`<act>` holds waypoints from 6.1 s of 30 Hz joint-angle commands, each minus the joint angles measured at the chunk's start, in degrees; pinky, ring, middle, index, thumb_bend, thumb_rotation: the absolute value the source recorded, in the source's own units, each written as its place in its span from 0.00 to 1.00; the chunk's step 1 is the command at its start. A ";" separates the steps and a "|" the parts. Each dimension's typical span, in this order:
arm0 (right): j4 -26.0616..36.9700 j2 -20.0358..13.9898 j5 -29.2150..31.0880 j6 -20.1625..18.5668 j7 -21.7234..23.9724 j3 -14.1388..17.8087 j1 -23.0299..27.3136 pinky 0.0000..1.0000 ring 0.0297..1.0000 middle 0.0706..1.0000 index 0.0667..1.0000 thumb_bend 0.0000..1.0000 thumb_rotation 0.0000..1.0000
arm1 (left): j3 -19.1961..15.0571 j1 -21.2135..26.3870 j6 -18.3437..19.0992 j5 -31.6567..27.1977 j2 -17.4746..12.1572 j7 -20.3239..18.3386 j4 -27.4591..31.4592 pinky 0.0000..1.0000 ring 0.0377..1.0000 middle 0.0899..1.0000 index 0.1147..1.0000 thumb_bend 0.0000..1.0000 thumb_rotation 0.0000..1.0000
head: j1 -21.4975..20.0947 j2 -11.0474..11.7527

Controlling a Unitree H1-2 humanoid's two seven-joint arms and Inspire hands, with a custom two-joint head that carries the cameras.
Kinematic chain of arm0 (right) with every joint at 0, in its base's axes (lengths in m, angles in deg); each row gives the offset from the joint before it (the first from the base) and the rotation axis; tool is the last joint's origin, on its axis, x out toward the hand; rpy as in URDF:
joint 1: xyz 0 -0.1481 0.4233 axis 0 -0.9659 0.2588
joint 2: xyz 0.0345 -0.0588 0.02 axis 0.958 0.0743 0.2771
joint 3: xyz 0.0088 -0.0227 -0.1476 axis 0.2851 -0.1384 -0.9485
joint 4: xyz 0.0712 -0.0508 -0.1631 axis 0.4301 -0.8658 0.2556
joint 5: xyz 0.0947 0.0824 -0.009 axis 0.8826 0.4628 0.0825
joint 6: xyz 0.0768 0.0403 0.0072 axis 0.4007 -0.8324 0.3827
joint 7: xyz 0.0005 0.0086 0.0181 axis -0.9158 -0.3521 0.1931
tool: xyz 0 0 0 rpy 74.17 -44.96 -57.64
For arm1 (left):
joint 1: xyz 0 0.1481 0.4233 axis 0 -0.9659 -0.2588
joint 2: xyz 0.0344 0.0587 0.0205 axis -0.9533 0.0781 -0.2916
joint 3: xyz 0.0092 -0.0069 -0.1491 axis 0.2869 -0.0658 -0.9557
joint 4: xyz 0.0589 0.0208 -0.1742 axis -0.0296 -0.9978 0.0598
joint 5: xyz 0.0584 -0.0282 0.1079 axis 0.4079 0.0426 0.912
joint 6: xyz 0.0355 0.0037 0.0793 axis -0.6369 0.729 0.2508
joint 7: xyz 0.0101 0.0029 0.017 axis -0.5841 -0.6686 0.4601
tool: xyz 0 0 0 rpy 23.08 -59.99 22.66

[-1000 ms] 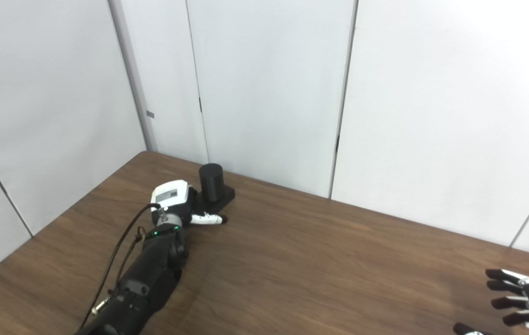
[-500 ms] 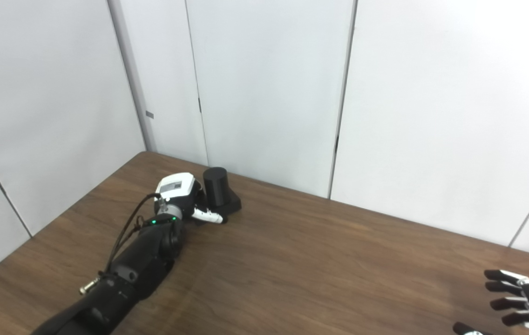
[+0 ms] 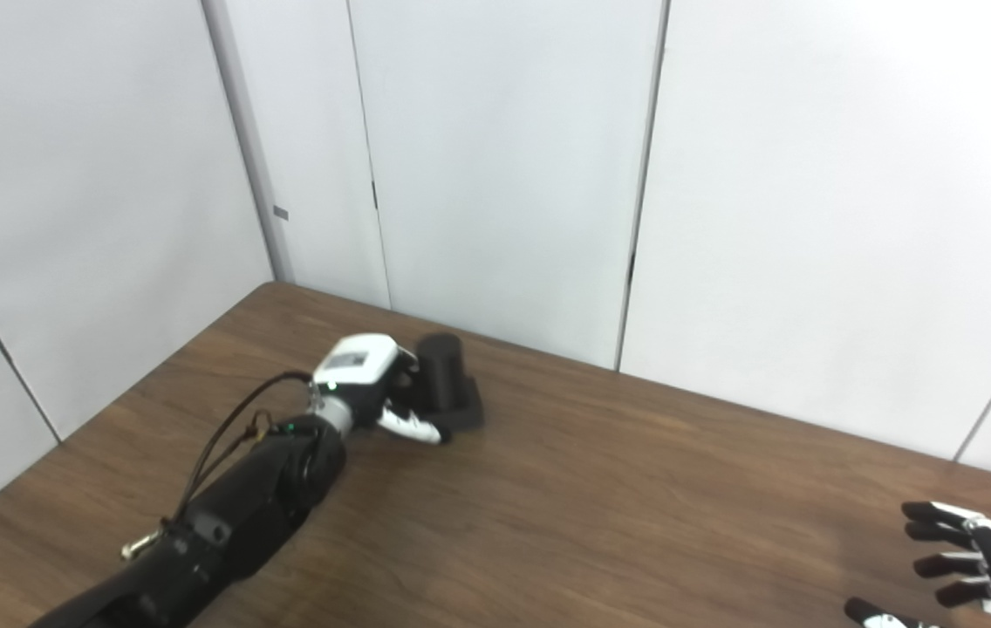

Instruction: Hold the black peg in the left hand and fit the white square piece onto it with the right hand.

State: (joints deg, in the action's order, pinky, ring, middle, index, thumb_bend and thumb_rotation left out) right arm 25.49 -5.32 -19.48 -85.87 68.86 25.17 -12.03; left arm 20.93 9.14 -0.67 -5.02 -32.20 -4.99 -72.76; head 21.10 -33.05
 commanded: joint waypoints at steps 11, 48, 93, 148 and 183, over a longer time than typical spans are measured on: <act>-1.88 -0.52 1.70 2.76 -0.55 0.47 2.31 0.57 0.63 0.70 0.68 0.62 0.00 | 6.74 -3.59 -15.86 -1.21 1.97 0.03 1.56 0.87 0.86 0.78 0.42 0.52 0.08 | -3.92 -1.33; -6.04 -5.85 -0.32 14.22 -0.86 -0.49 3.26 0.50 0.57 0.66 0.67 0.63 0.00 | 20.83 -3.44 -24.89 0.58 4.68 -7.27 3.15 0.85 0.86 0.81 0.42 0.52 0.08 | -32.23 -3.20; -26.67 -26.33 -21.44 -4.52 27.07 -13.62 29.02 0.91 0.94 0.94 0.86 0.94 0.16 | 20.12 -5.71 -28.74 -2.32 0.93 -7.30 3.73 0.81 0.83 0.80 0.43 0.52 0.07 | -44.68 2.62; -36.84 -24.65 -18.78 -1.83 22.86 -19.13 32.43 0.89 0.84 0.74 0.45 0.52 0.14 | 19.71 -7.28 -26.99 -2.17 -0.27 -8.94 7.74 0.80 0.82 0.79 0.53 0.96 0.14 | -41.91 -0.50; -6.62 -20.79 -14.04 9.06 28.70 -18.10 29.97 0.86 0.84 0.74 0.44 0.52 0.13 | 20.36 -6.10 -22.34 0.19 3.56 -9.51 7.70 0.83 0.86 0.81 0.52 0.93 0.25 | -20.86 -5.63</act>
State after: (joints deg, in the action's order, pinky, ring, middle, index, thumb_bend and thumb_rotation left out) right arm 16.27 -25.55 -34.10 -78.22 97.87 5.73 15.37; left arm 37.35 5.81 -23.40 -8.85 -29.36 -8.45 -62.02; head 0.17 -38.67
